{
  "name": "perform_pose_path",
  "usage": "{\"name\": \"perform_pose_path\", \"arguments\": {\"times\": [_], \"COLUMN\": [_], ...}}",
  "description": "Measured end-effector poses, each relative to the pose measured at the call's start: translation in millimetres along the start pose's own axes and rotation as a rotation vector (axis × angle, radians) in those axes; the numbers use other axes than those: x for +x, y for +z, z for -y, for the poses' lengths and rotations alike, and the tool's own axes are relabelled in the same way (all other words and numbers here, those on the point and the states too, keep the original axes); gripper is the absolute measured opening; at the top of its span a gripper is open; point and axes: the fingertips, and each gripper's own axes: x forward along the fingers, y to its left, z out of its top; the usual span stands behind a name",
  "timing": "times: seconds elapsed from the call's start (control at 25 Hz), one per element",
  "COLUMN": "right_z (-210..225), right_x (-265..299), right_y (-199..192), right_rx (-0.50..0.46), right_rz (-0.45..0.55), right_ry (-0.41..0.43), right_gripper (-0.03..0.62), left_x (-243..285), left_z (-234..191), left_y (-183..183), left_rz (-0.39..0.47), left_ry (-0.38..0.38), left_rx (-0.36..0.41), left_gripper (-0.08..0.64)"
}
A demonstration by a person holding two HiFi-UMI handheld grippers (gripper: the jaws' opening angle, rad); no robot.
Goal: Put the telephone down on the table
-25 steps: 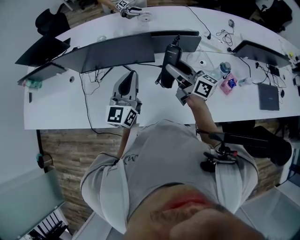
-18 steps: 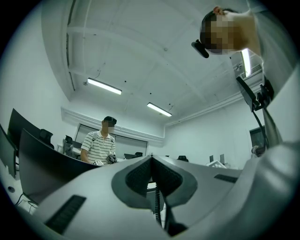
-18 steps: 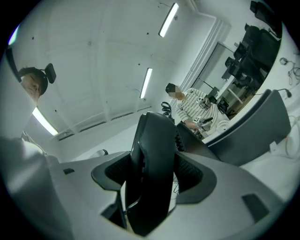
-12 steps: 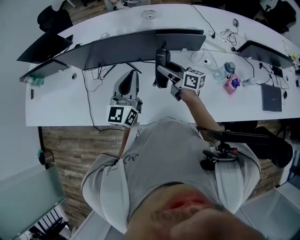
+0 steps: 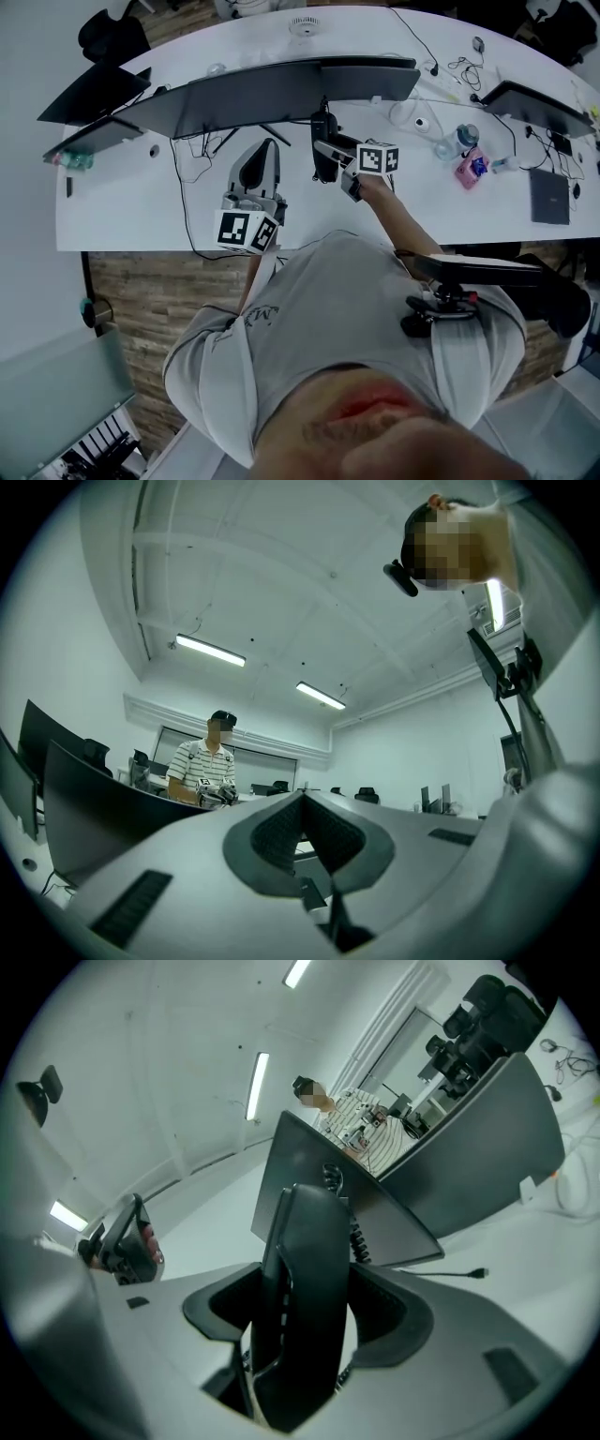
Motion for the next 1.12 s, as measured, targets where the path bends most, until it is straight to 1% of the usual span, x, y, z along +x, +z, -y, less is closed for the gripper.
{"name": "perform_pose_path", "arguments": {"times": [0.16, 0.32, 0.56, 1.12], "right_z": [6, 30, 62, 144], "right_x": [15, 26, 37, 42], "right_y": [-22, -42, -70, -140], "right_rx": [0.053, 0.067, 0.081, 0.190], "right_rz": [-0.041, -0.075, -0.108, -0.224], "right_ry": [0.007, -0.035, -0.076, -0.217], "right_gripper": [0.299, 0.299, 0.299, 0.299], "left_x": [-4, -7, -8, -10], "left_z": [-5, -10, -10, -14], "left_y": [1, -1, -1, -4], "left_rz": [-0.005, -0.011, -0.015, -0.019], "left_ry": [0.000, 0.008, 0.006, 0.025], "left_rx": [0.003, 0.003, 0.012, 0.015], "left_gripper": [0.009, 0.009, 0.009, 0.009]}}
